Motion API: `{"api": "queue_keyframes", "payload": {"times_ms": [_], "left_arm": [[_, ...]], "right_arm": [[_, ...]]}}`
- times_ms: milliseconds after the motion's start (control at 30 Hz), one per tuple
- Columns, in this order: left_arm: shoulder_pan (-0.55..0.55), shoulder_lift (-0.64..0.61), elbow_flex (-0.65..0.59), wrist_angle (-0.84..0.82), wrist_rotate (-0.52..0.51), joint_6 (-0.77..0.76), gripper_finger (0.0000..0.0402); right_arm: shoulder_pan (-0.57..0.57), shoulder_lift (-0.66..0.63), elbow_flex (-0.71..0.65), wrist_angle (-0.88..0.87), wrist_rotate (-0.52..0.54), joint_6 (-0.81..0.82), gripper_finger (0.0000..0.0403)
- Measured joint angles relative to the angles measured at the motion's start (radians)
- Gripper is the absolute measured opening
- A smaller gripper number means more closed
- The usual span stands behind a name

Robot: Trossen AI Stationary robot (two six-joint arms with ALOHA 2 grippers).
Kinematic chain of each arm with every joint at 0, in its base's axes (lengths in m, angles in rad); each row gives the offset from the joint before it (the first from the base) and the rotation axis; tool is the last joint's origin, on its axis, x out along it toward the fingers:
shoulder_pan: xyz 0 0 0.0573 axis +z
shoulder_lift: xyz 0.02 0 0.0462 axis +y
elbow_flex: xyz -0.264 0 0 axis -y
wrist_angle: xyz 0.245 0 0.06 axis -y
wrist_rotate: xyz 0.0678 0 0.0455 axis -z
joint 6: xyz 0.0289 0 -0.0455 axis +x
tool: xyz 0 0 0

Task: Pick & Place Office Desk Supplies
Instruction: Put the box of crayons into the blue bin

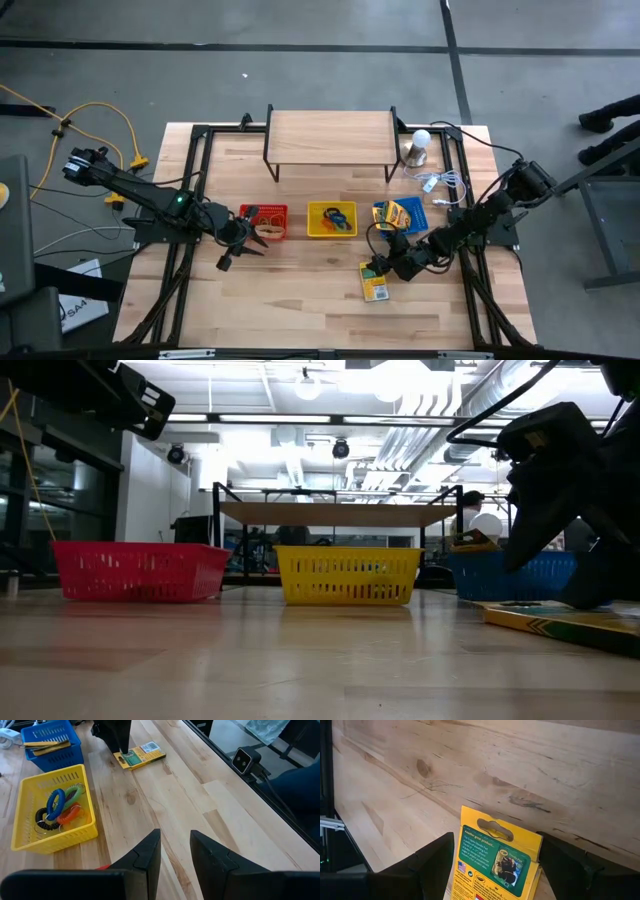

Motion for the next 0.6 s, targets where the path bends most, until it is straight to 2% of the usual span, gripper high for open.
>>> {"api": "queue_keyframes", "payload": {"times_ms": [167,367,600], "left_arm": [[0.0,0.0,0.0,0.001,0.0,-0.029,0.01],[0.0,0.0,0.0,0.025,-0.001,-0.14,0.01],[0.001,0.038,0.001,0.12,-0.001,-0.177,0.01]], "right_arm": [[0.0,0.0,0.0,0.0,-0.001,0.002,0.0271],[0.0,0.0,0.0,0.001,-0.002,0.003,0.0271],[-0.001,0.0,0.0,0.001,-0.013,-0.001,0.0271]]}}
